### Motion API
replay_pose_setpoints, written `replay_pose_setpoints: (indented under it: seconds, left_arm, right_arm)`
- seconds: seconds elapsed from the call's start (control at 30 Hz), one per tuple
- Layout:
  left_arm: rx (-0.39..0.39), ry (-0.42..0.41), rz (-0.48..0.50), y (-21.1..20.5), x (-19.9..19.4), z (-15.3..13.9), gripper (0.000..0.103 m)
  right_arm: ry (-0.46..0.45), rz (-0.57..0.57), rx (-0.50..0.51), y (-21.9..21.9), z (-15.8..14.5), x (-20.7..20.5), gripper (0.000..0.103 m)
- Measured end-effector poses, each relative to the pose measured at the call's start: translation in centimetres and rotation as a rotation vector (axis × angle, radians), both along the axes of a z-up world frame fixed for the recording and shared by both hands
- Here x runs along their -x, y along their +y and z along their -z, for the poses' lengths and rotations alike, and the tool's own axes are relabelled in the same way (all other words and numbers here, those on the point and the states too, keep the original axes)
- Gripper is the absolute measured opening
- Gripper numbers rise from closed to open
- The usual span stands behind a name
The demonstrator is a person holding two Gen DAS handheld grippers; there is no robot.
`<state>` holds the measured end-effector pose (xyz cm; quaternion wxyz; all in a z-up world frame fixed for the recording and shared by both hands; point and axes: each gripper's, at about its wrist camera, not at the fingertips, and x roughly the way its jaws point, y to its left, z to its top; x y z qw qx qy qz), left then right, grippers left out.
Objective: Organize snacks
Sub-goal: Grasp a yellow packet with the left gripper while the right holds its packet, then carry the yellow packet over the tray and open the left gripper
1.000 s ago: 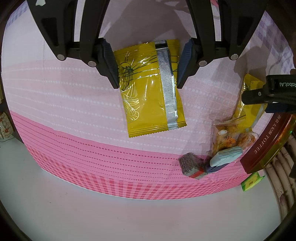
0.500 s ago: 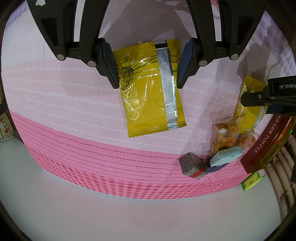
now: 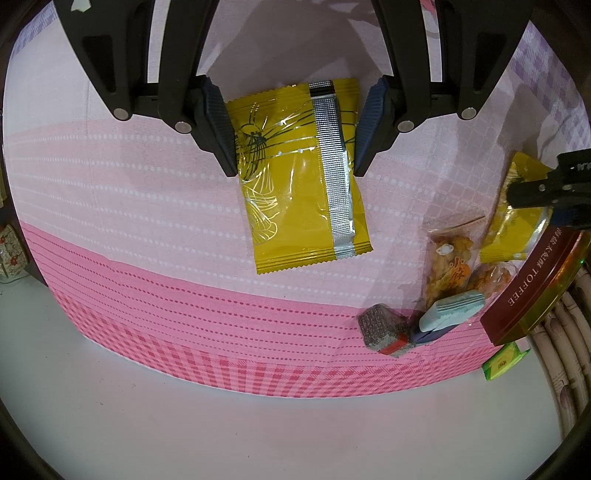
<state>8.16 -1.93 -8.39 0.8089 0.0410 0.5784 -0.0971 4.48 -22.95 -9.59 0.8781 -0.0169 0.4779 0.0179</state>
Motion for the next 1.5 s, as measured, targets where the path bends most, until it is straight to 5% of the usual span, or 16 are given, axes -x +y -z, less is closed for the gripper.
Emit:
replay_pose_setpoints:
  seconds: [0.97,1.5]
  left_arm:
    - [-0.039,-0.115,0.011,5.7,0.9,-4.8,0.052]
    - [-0.123,-0.204,0.005,14.7,-2.9,-8.8,0.052]
  right_arm:
    - [-0.003,0.071,0.010,0.5,0.0,0.1,0.054]
    - [0.003,0.085,0.010,0.5,0.1,0.1,0.054]
